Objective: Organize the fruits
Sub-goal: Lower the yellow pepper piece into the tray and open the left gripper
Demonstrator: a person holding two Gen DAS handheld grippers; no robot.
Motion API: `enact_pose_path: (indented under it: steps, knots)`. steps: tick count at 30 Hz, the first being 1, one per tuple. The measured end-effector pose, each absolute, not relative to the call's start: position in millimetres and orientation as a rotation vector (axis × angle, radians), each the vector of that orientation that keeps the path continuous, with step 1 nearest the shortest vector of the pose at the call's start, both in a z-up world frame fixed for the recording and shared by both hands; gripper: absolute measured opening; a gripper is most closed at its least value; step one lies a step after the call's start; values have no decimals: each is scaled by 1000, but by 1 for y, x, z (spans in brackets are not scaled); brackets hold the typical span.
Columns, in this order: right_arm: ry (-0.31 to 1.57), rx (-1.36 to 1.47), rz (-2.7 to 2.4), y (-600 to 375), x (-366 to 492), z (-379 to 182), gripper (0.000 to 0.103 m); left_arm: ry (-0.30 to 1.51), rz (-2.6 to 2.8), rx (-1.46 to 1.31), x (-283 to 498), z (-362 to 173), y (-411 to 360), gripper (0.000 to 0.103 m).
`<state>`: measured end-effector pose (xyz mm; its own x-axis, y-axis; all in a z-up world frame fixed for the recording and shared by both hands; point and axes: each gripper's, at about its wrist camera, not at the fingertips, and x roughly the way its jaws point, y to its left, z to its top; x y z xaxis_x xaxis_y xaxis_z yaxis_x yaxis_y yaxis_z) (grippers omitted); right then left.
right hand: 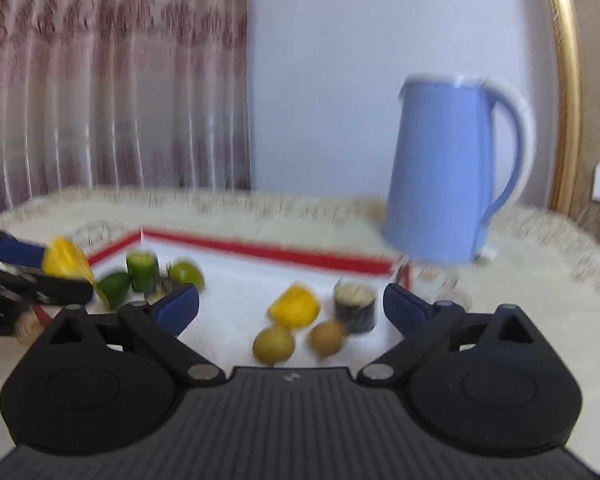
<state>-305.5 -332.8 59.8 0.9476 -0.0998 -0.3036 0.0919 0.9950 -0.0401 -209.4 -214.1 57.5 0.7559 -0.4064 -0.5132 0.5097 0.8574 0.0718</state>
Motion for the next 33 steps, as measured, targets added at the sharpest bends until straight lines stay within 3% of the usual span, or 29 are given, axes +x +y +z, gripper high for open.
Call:
enact_pose_path:
  steps: [8, 33]
  knots:
    - [228, 56, -218, -367, -341, 57, 103, 556, -518, 186, -201, 52, -223, 48]
    - [313, 156, -201, -385, -331, 45, 103, 734, -450, 200, -140, 18, -244, 48]
